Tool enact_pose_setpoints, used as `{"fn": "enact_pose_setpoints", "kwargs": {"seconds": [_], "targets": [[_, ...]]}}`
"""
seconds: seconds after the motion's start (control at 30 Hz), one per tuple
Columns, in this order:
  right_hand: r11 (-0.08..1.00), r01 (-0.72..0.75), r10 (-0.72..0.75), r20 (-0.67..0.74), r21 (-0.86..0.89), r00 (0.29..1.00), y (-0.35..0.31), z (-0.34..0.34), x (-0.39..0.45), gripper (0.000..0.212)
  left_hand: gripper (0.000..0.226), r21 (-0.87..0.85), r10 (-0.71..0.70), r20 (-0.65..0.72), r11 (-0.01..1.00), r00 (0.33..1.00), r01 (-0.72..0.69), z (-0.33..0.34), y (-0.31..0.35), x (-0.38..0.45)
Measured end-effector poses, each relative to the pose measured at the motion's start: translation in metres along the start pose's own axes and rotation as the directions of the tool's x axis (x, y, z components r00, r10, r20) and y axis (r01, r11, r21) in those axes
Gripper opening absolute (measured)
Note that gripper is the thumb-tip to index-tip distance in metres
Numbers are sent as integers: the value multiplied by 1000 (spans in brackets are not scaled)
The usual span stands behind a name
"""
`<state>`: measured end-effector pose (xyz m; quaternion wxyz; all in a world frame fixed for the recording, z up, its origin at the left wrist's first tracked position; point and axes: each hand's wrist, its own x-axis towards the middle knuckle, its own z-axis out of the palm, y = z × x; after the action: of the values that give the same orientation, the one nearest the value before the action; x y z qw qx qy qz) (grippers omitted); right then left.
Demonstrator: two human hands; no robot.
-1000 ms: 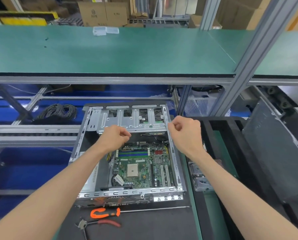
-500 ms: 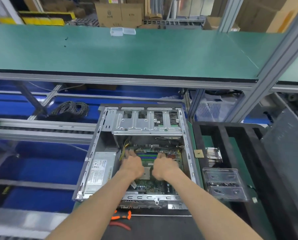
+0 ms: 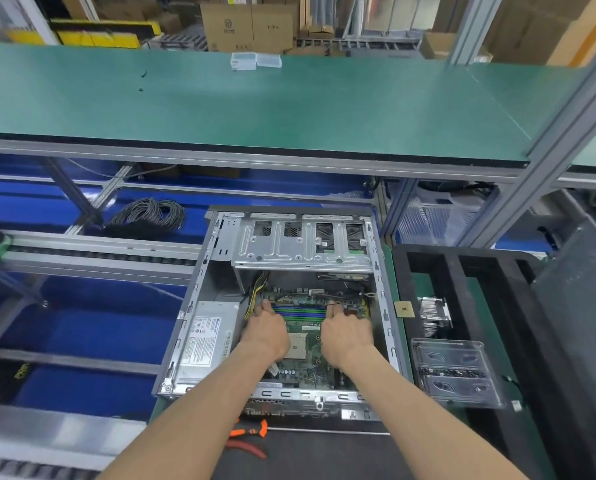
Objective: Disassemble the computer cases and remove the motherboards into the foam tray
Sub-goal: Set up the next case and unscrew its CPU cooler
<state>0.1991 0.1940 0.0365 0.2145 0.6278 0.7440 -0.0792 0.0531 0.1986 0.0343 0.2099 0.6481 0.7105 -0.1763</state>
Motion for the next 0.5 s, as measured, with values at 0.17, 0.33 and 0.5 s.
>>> {"fn": "enact_pose_setpoints", "kwargs": {"seconds": [0.17, 0.33, 0.5], "targets": [[999, 3, -3, 1, -54, 1000, 0, -3, -2, 52, 70, 39, 5, -6, 999, 1000, -5, 0, 0, 1], [1000, -14, 14, 17, -17, 1000, 2, -4, -2, 49, 71, 65, 18, -22, 998, 1000, -17, 1, 1, 1], [999, -31, 30, 38, 37, 999, 2, -5, -2, 48, 64, 37, 17, -1, 999, 1000, -17, 0, -1, 4]]}}
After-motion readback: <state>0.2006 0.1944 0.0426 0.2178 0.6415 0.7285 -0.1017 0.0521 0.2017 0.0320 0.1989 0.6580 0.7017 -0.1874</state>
